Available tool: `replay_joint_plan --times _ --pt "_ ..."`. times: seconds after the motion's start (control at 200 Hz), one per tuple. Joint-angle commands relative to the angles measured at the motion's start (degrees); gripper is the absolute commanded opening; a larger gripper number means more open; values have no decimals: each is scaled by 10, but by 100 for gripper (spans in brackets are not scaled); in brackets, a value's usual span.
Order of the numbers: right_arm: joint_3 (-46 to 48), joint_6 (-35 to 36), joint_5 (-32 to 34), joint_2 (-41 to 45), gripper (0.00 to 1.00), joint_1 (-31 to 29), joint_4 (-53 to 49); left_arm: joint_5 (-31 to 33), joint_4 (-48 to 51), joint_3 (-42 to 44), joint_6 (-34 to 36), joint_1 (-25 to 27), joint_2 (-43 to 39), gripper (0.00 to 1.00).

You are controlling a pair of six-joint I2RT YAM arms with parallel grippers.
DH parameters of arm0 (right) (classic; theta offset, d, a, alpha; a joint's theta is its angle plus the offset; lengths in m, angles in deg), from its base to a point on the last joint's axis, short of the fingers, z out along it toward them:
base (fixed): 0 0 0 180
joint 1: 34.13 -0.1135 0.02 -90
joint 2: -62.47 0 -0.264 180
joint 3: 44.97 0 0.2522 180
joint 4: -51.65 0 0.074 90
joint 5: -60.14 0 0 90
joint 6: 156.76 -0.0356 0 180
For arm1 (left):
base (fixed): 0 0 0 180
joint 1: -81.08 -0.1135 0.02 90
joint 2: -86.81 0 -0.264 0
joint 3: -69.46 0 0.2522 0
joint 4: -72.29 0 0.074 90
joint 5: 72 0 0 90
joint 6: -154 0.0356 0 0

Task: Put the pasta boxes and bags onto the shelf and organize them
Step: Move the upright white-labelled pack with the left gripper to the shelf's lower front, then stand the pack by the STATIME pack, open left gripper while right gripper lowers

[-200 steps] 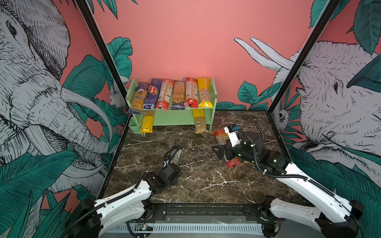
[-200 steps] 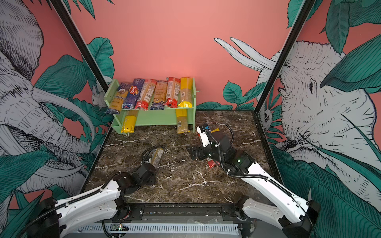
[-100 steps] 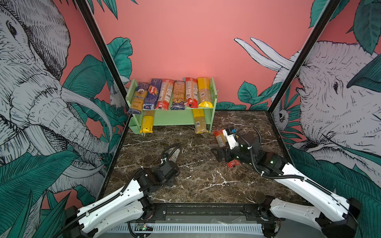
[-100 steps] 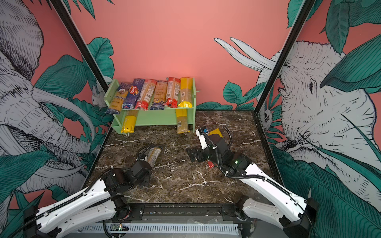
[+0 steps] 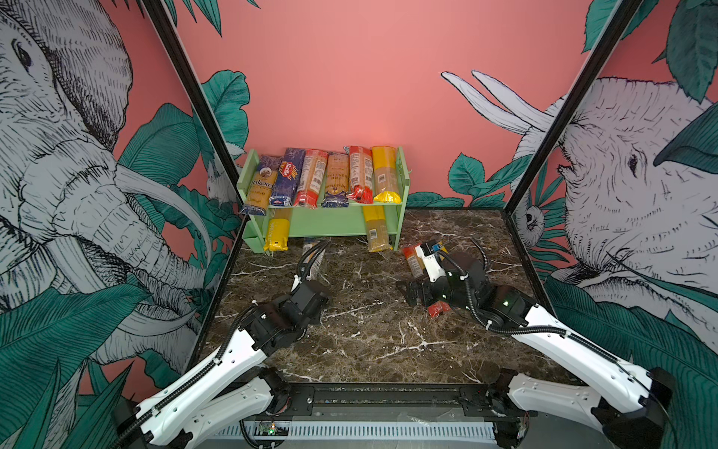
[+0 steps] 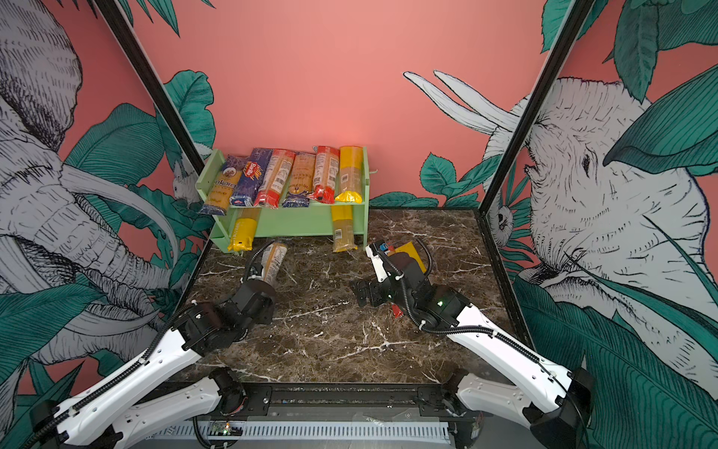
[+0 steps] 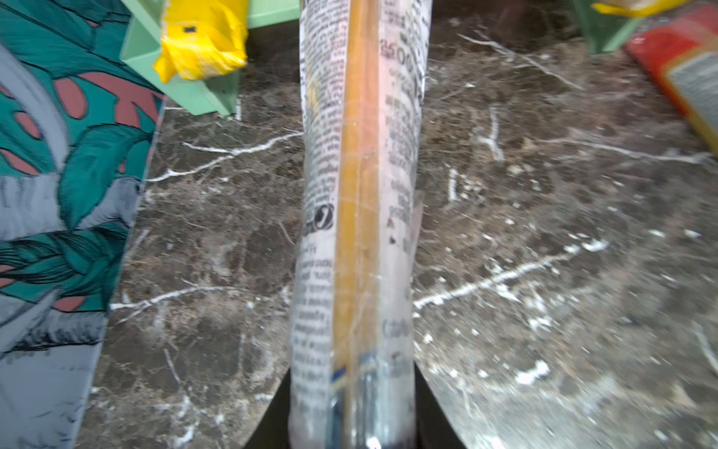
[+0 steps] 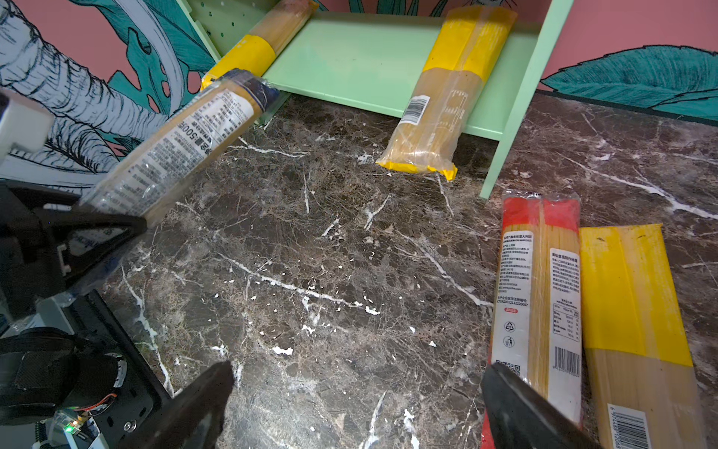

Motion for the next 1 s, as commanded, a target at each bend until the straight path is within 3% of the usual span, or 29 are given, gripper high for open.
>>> replay_joint_plan --times 0.0,0.42,0.665,0.995 --pt "-11 16 0 -2 99 -3 16 36 -126 -26 68 -33 19 0" --pt "-47 56 33 -37 99 -2 -14 4 -319 -74 127 -140 181 0" --pt "-63 70 55 -48 99 3 -28 -6 -360 -146 162 -170 266 0" --pt "-93 86 69 -69 99 13 -45 -42 -443 -157 178 -227 332 0"
